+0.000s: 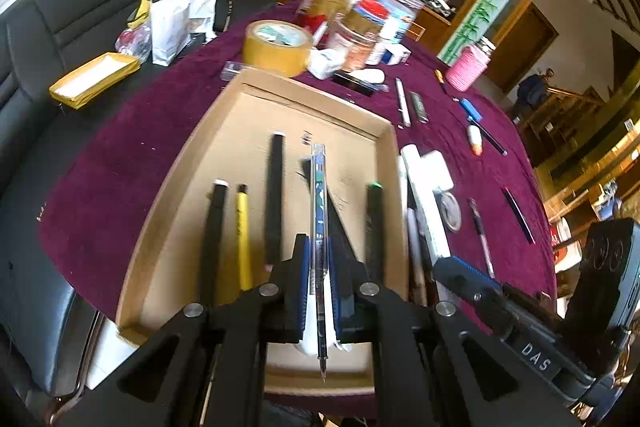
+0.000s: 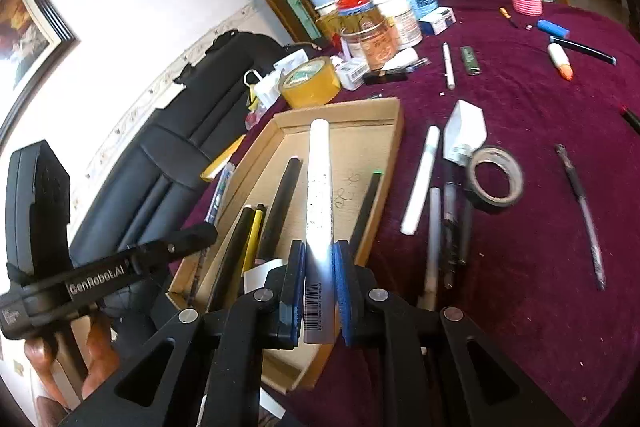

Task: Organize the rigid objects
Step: 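Carry the clear pen and white marker into the cardboard tray and open both tools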

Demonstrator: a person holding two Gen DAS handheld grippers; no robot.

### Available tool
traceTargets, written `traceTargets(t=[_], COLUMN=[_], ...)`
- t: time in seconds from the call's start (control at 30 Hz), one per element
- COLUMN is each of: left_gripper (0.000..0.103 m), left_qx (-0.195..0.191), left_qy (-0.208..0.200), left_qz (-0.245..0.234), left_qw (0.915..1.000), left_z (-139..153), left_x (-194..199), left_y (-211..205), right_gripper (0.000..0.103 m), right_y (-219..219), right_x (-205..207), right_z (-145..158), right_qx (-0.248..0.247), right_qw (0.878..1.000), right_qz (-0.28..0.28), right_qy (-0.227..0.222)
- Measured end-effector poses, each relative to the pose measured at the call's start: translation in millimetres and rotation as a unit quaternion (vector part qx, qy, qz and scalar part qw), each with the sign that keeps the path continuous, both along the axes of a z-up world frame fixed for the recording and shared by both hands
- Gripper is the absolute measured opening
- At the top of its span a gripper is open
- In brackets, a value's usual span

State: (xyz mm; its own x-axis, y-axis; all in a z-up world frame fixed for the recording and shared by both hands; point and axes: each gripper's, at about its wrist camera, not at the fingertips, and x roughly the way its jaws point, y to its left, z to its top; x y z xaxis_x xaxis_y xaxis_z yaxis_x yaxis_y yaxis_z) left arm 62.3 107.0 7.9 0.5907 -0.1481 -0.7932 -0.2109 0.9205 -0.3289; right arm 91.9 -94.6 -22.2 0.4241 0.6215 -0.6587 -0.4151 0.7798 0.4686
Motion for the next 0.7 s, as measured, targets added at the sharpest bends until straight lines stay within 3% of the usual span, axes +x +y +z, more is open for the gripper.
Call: traceTargets(t=[0.7], left_gripper=[0.009], left_qx=[0.000], left_qy=[0.054], left_qz=[0.017], left_qw=[0.9984], left_z=[-50.4], left_x=[74.5], left_y=[42.9], right_gripper=[0.015], right_y=[48.4], right_x=[52.9], right_z=[-39.4], right_qx=[-0.046], right_qw=[0.998], right_qz=[0.015], right_qy=[0.040])
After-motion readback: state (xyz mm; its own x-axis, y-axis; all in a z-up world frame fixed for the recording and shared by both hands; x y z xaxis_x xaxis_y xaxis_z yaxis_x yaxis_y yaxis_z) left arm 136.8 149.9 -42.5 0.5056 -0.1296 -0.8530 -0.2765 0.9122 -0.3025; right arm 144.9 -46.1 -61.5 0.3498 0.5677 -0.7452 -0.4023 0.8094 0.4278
